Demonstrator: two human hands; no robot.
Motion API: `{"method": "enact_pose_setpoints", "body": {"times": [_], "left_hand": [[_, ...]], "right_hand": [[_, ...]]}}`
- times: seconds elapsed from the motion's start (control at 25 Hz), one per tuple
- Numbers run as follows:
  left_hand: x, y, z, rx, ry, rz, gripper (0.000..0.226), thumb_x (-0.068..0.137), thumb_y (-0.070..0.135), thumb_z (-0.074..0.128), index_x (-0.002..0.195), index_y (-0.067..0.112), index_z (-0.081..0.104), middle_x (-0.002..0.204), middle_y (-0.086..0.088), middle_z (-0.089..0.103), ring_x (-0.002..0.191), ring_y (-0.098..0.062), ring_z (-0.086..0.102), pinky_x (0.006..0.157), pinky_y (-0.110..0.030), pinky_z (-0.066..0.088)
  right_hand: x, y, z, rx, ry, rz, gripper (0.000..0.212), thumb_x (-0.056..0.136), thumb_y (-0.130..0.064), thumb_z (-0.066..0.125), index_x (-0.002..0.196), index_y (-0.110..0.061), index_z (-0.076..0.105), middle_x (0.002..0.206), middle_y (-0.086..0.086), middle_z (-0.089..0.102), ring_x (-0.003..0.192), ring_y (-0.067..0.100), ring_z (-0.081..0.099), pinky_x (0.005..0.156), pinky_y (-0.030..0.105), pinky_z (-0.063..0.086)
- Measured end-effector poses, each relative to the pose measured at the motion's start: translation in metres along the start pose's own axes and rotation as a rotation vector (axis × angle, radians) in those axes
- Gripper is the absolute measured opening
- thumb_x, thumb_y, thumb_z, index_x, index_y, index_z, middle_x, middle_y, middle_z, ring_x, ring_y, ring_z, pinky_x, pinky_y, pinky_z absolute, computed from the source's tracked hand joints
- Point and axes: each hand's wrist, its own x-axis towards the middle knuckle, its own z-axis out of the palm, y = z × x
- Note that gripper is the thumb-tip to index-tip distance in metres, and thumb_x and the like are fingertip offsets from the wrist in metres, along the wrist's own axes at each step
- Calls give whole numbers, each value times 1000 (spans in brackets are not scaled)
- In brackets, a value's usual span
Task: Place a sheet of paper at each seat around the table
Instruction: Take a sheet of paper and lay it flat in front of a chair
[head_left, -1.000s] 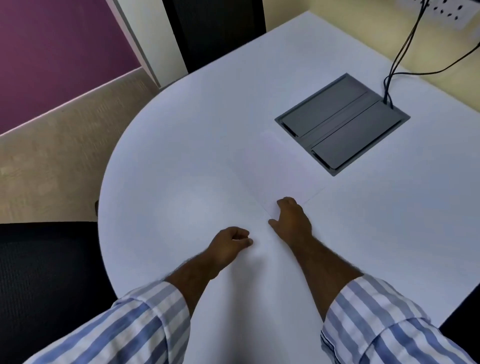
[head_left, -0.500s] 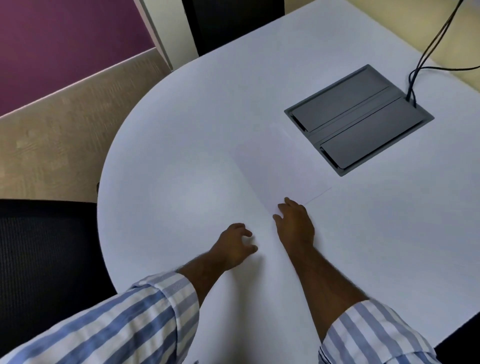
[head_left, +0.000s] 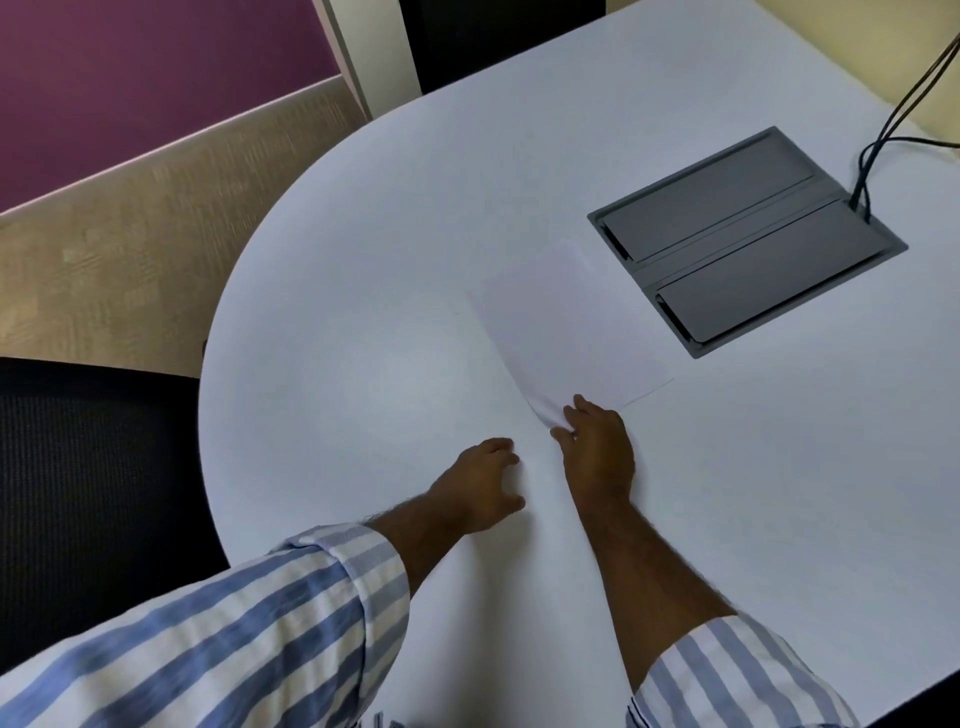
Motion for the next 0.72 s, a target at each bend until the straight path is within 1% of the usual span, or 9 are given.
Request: {"method": "enact_pose_setpoints", "body": {"times": [0.08,0.16,0.24,0.36,0.4,0.48,0.52,0.6,0.72], "left_hand": [[6,4,-3,-87,34,-21,68,93,40,72,152,17,48,163,-1,41,148,-21,41,119,-30,34],[12,15,-7,-362,62,-107,63,94,35,72,151,19,49,155,-1,51,135,-19,53,109,-27,41],[21,32,-12,-656,90,-200,60,96,31,71,151,20,48,148,-2,57,124,-18,57,105,-30,48],[39,57,-17,-892,150,-289,59,99,31,68,152,17,45,144,-7,59,124,-25,60,111,-42,51],[47,63,-19,-979,158,-307,52,100,30,66,147,16,50,141,-11,61,120,-26,64,107,-41,54],[59,74,-24,-1173,137,-320,22,102,25,63,123,18,60,125,-22,69,99,-23,70,88,-33,61],[63,79,-26,-1214,128,-329,10,103,22,60,111,18,59,117,-23,70,92,-23,71,81,-32,62],[73,81,-26,-1147,164,-373,3,102,15,59,105,16,58,108,-19,69,91,-27,71,83,-37,64],[82,82,-24,-945,229,-409,7,100,13,63,102,8,61,93,-17,68,79,-27,70,85,-45,66]], "right_hand": [[3,0,-1,12,27,6,35,97,-19,73,130,-9,73,145,2,65,133,23,56,103,37,54],[4,-1,-3,38,44,11,31,98,-20,71,127,-8,75,142,2,67,131,24,58,103,37,54],[5,-2,-4,75,54,18,30,99,-22,70,125,-8,76,141,2,68,131,23,58,103,37,54],[4,-3,-7,180,104,59,32,98,-26,72,124,-8,75,134,3,72,126,23,63,103,38,54],[5,-3,-7,217,125,78,33,97,-27,73,124,-8,75,130,5,73,123,24,65,103,39,54],[5,-4,-9,254,152,79,31,97,-24,73,122,-7,75,124,7,76,118,24,69,102,38,55],[4,-4,-9,262,152,69,29,97,-22,73,122,-8,75,122,6,76,115,24,70,101,38,55],[5,-1,-10,284,138,51,28,95,-20,76,121,-9,76,120,5,76,111,21,71,98,33,56],[6,9,-13,359,96,63,28,93,-24,78,118,-11,78,117,-2,77,103,7,68,87,4,45]]}}
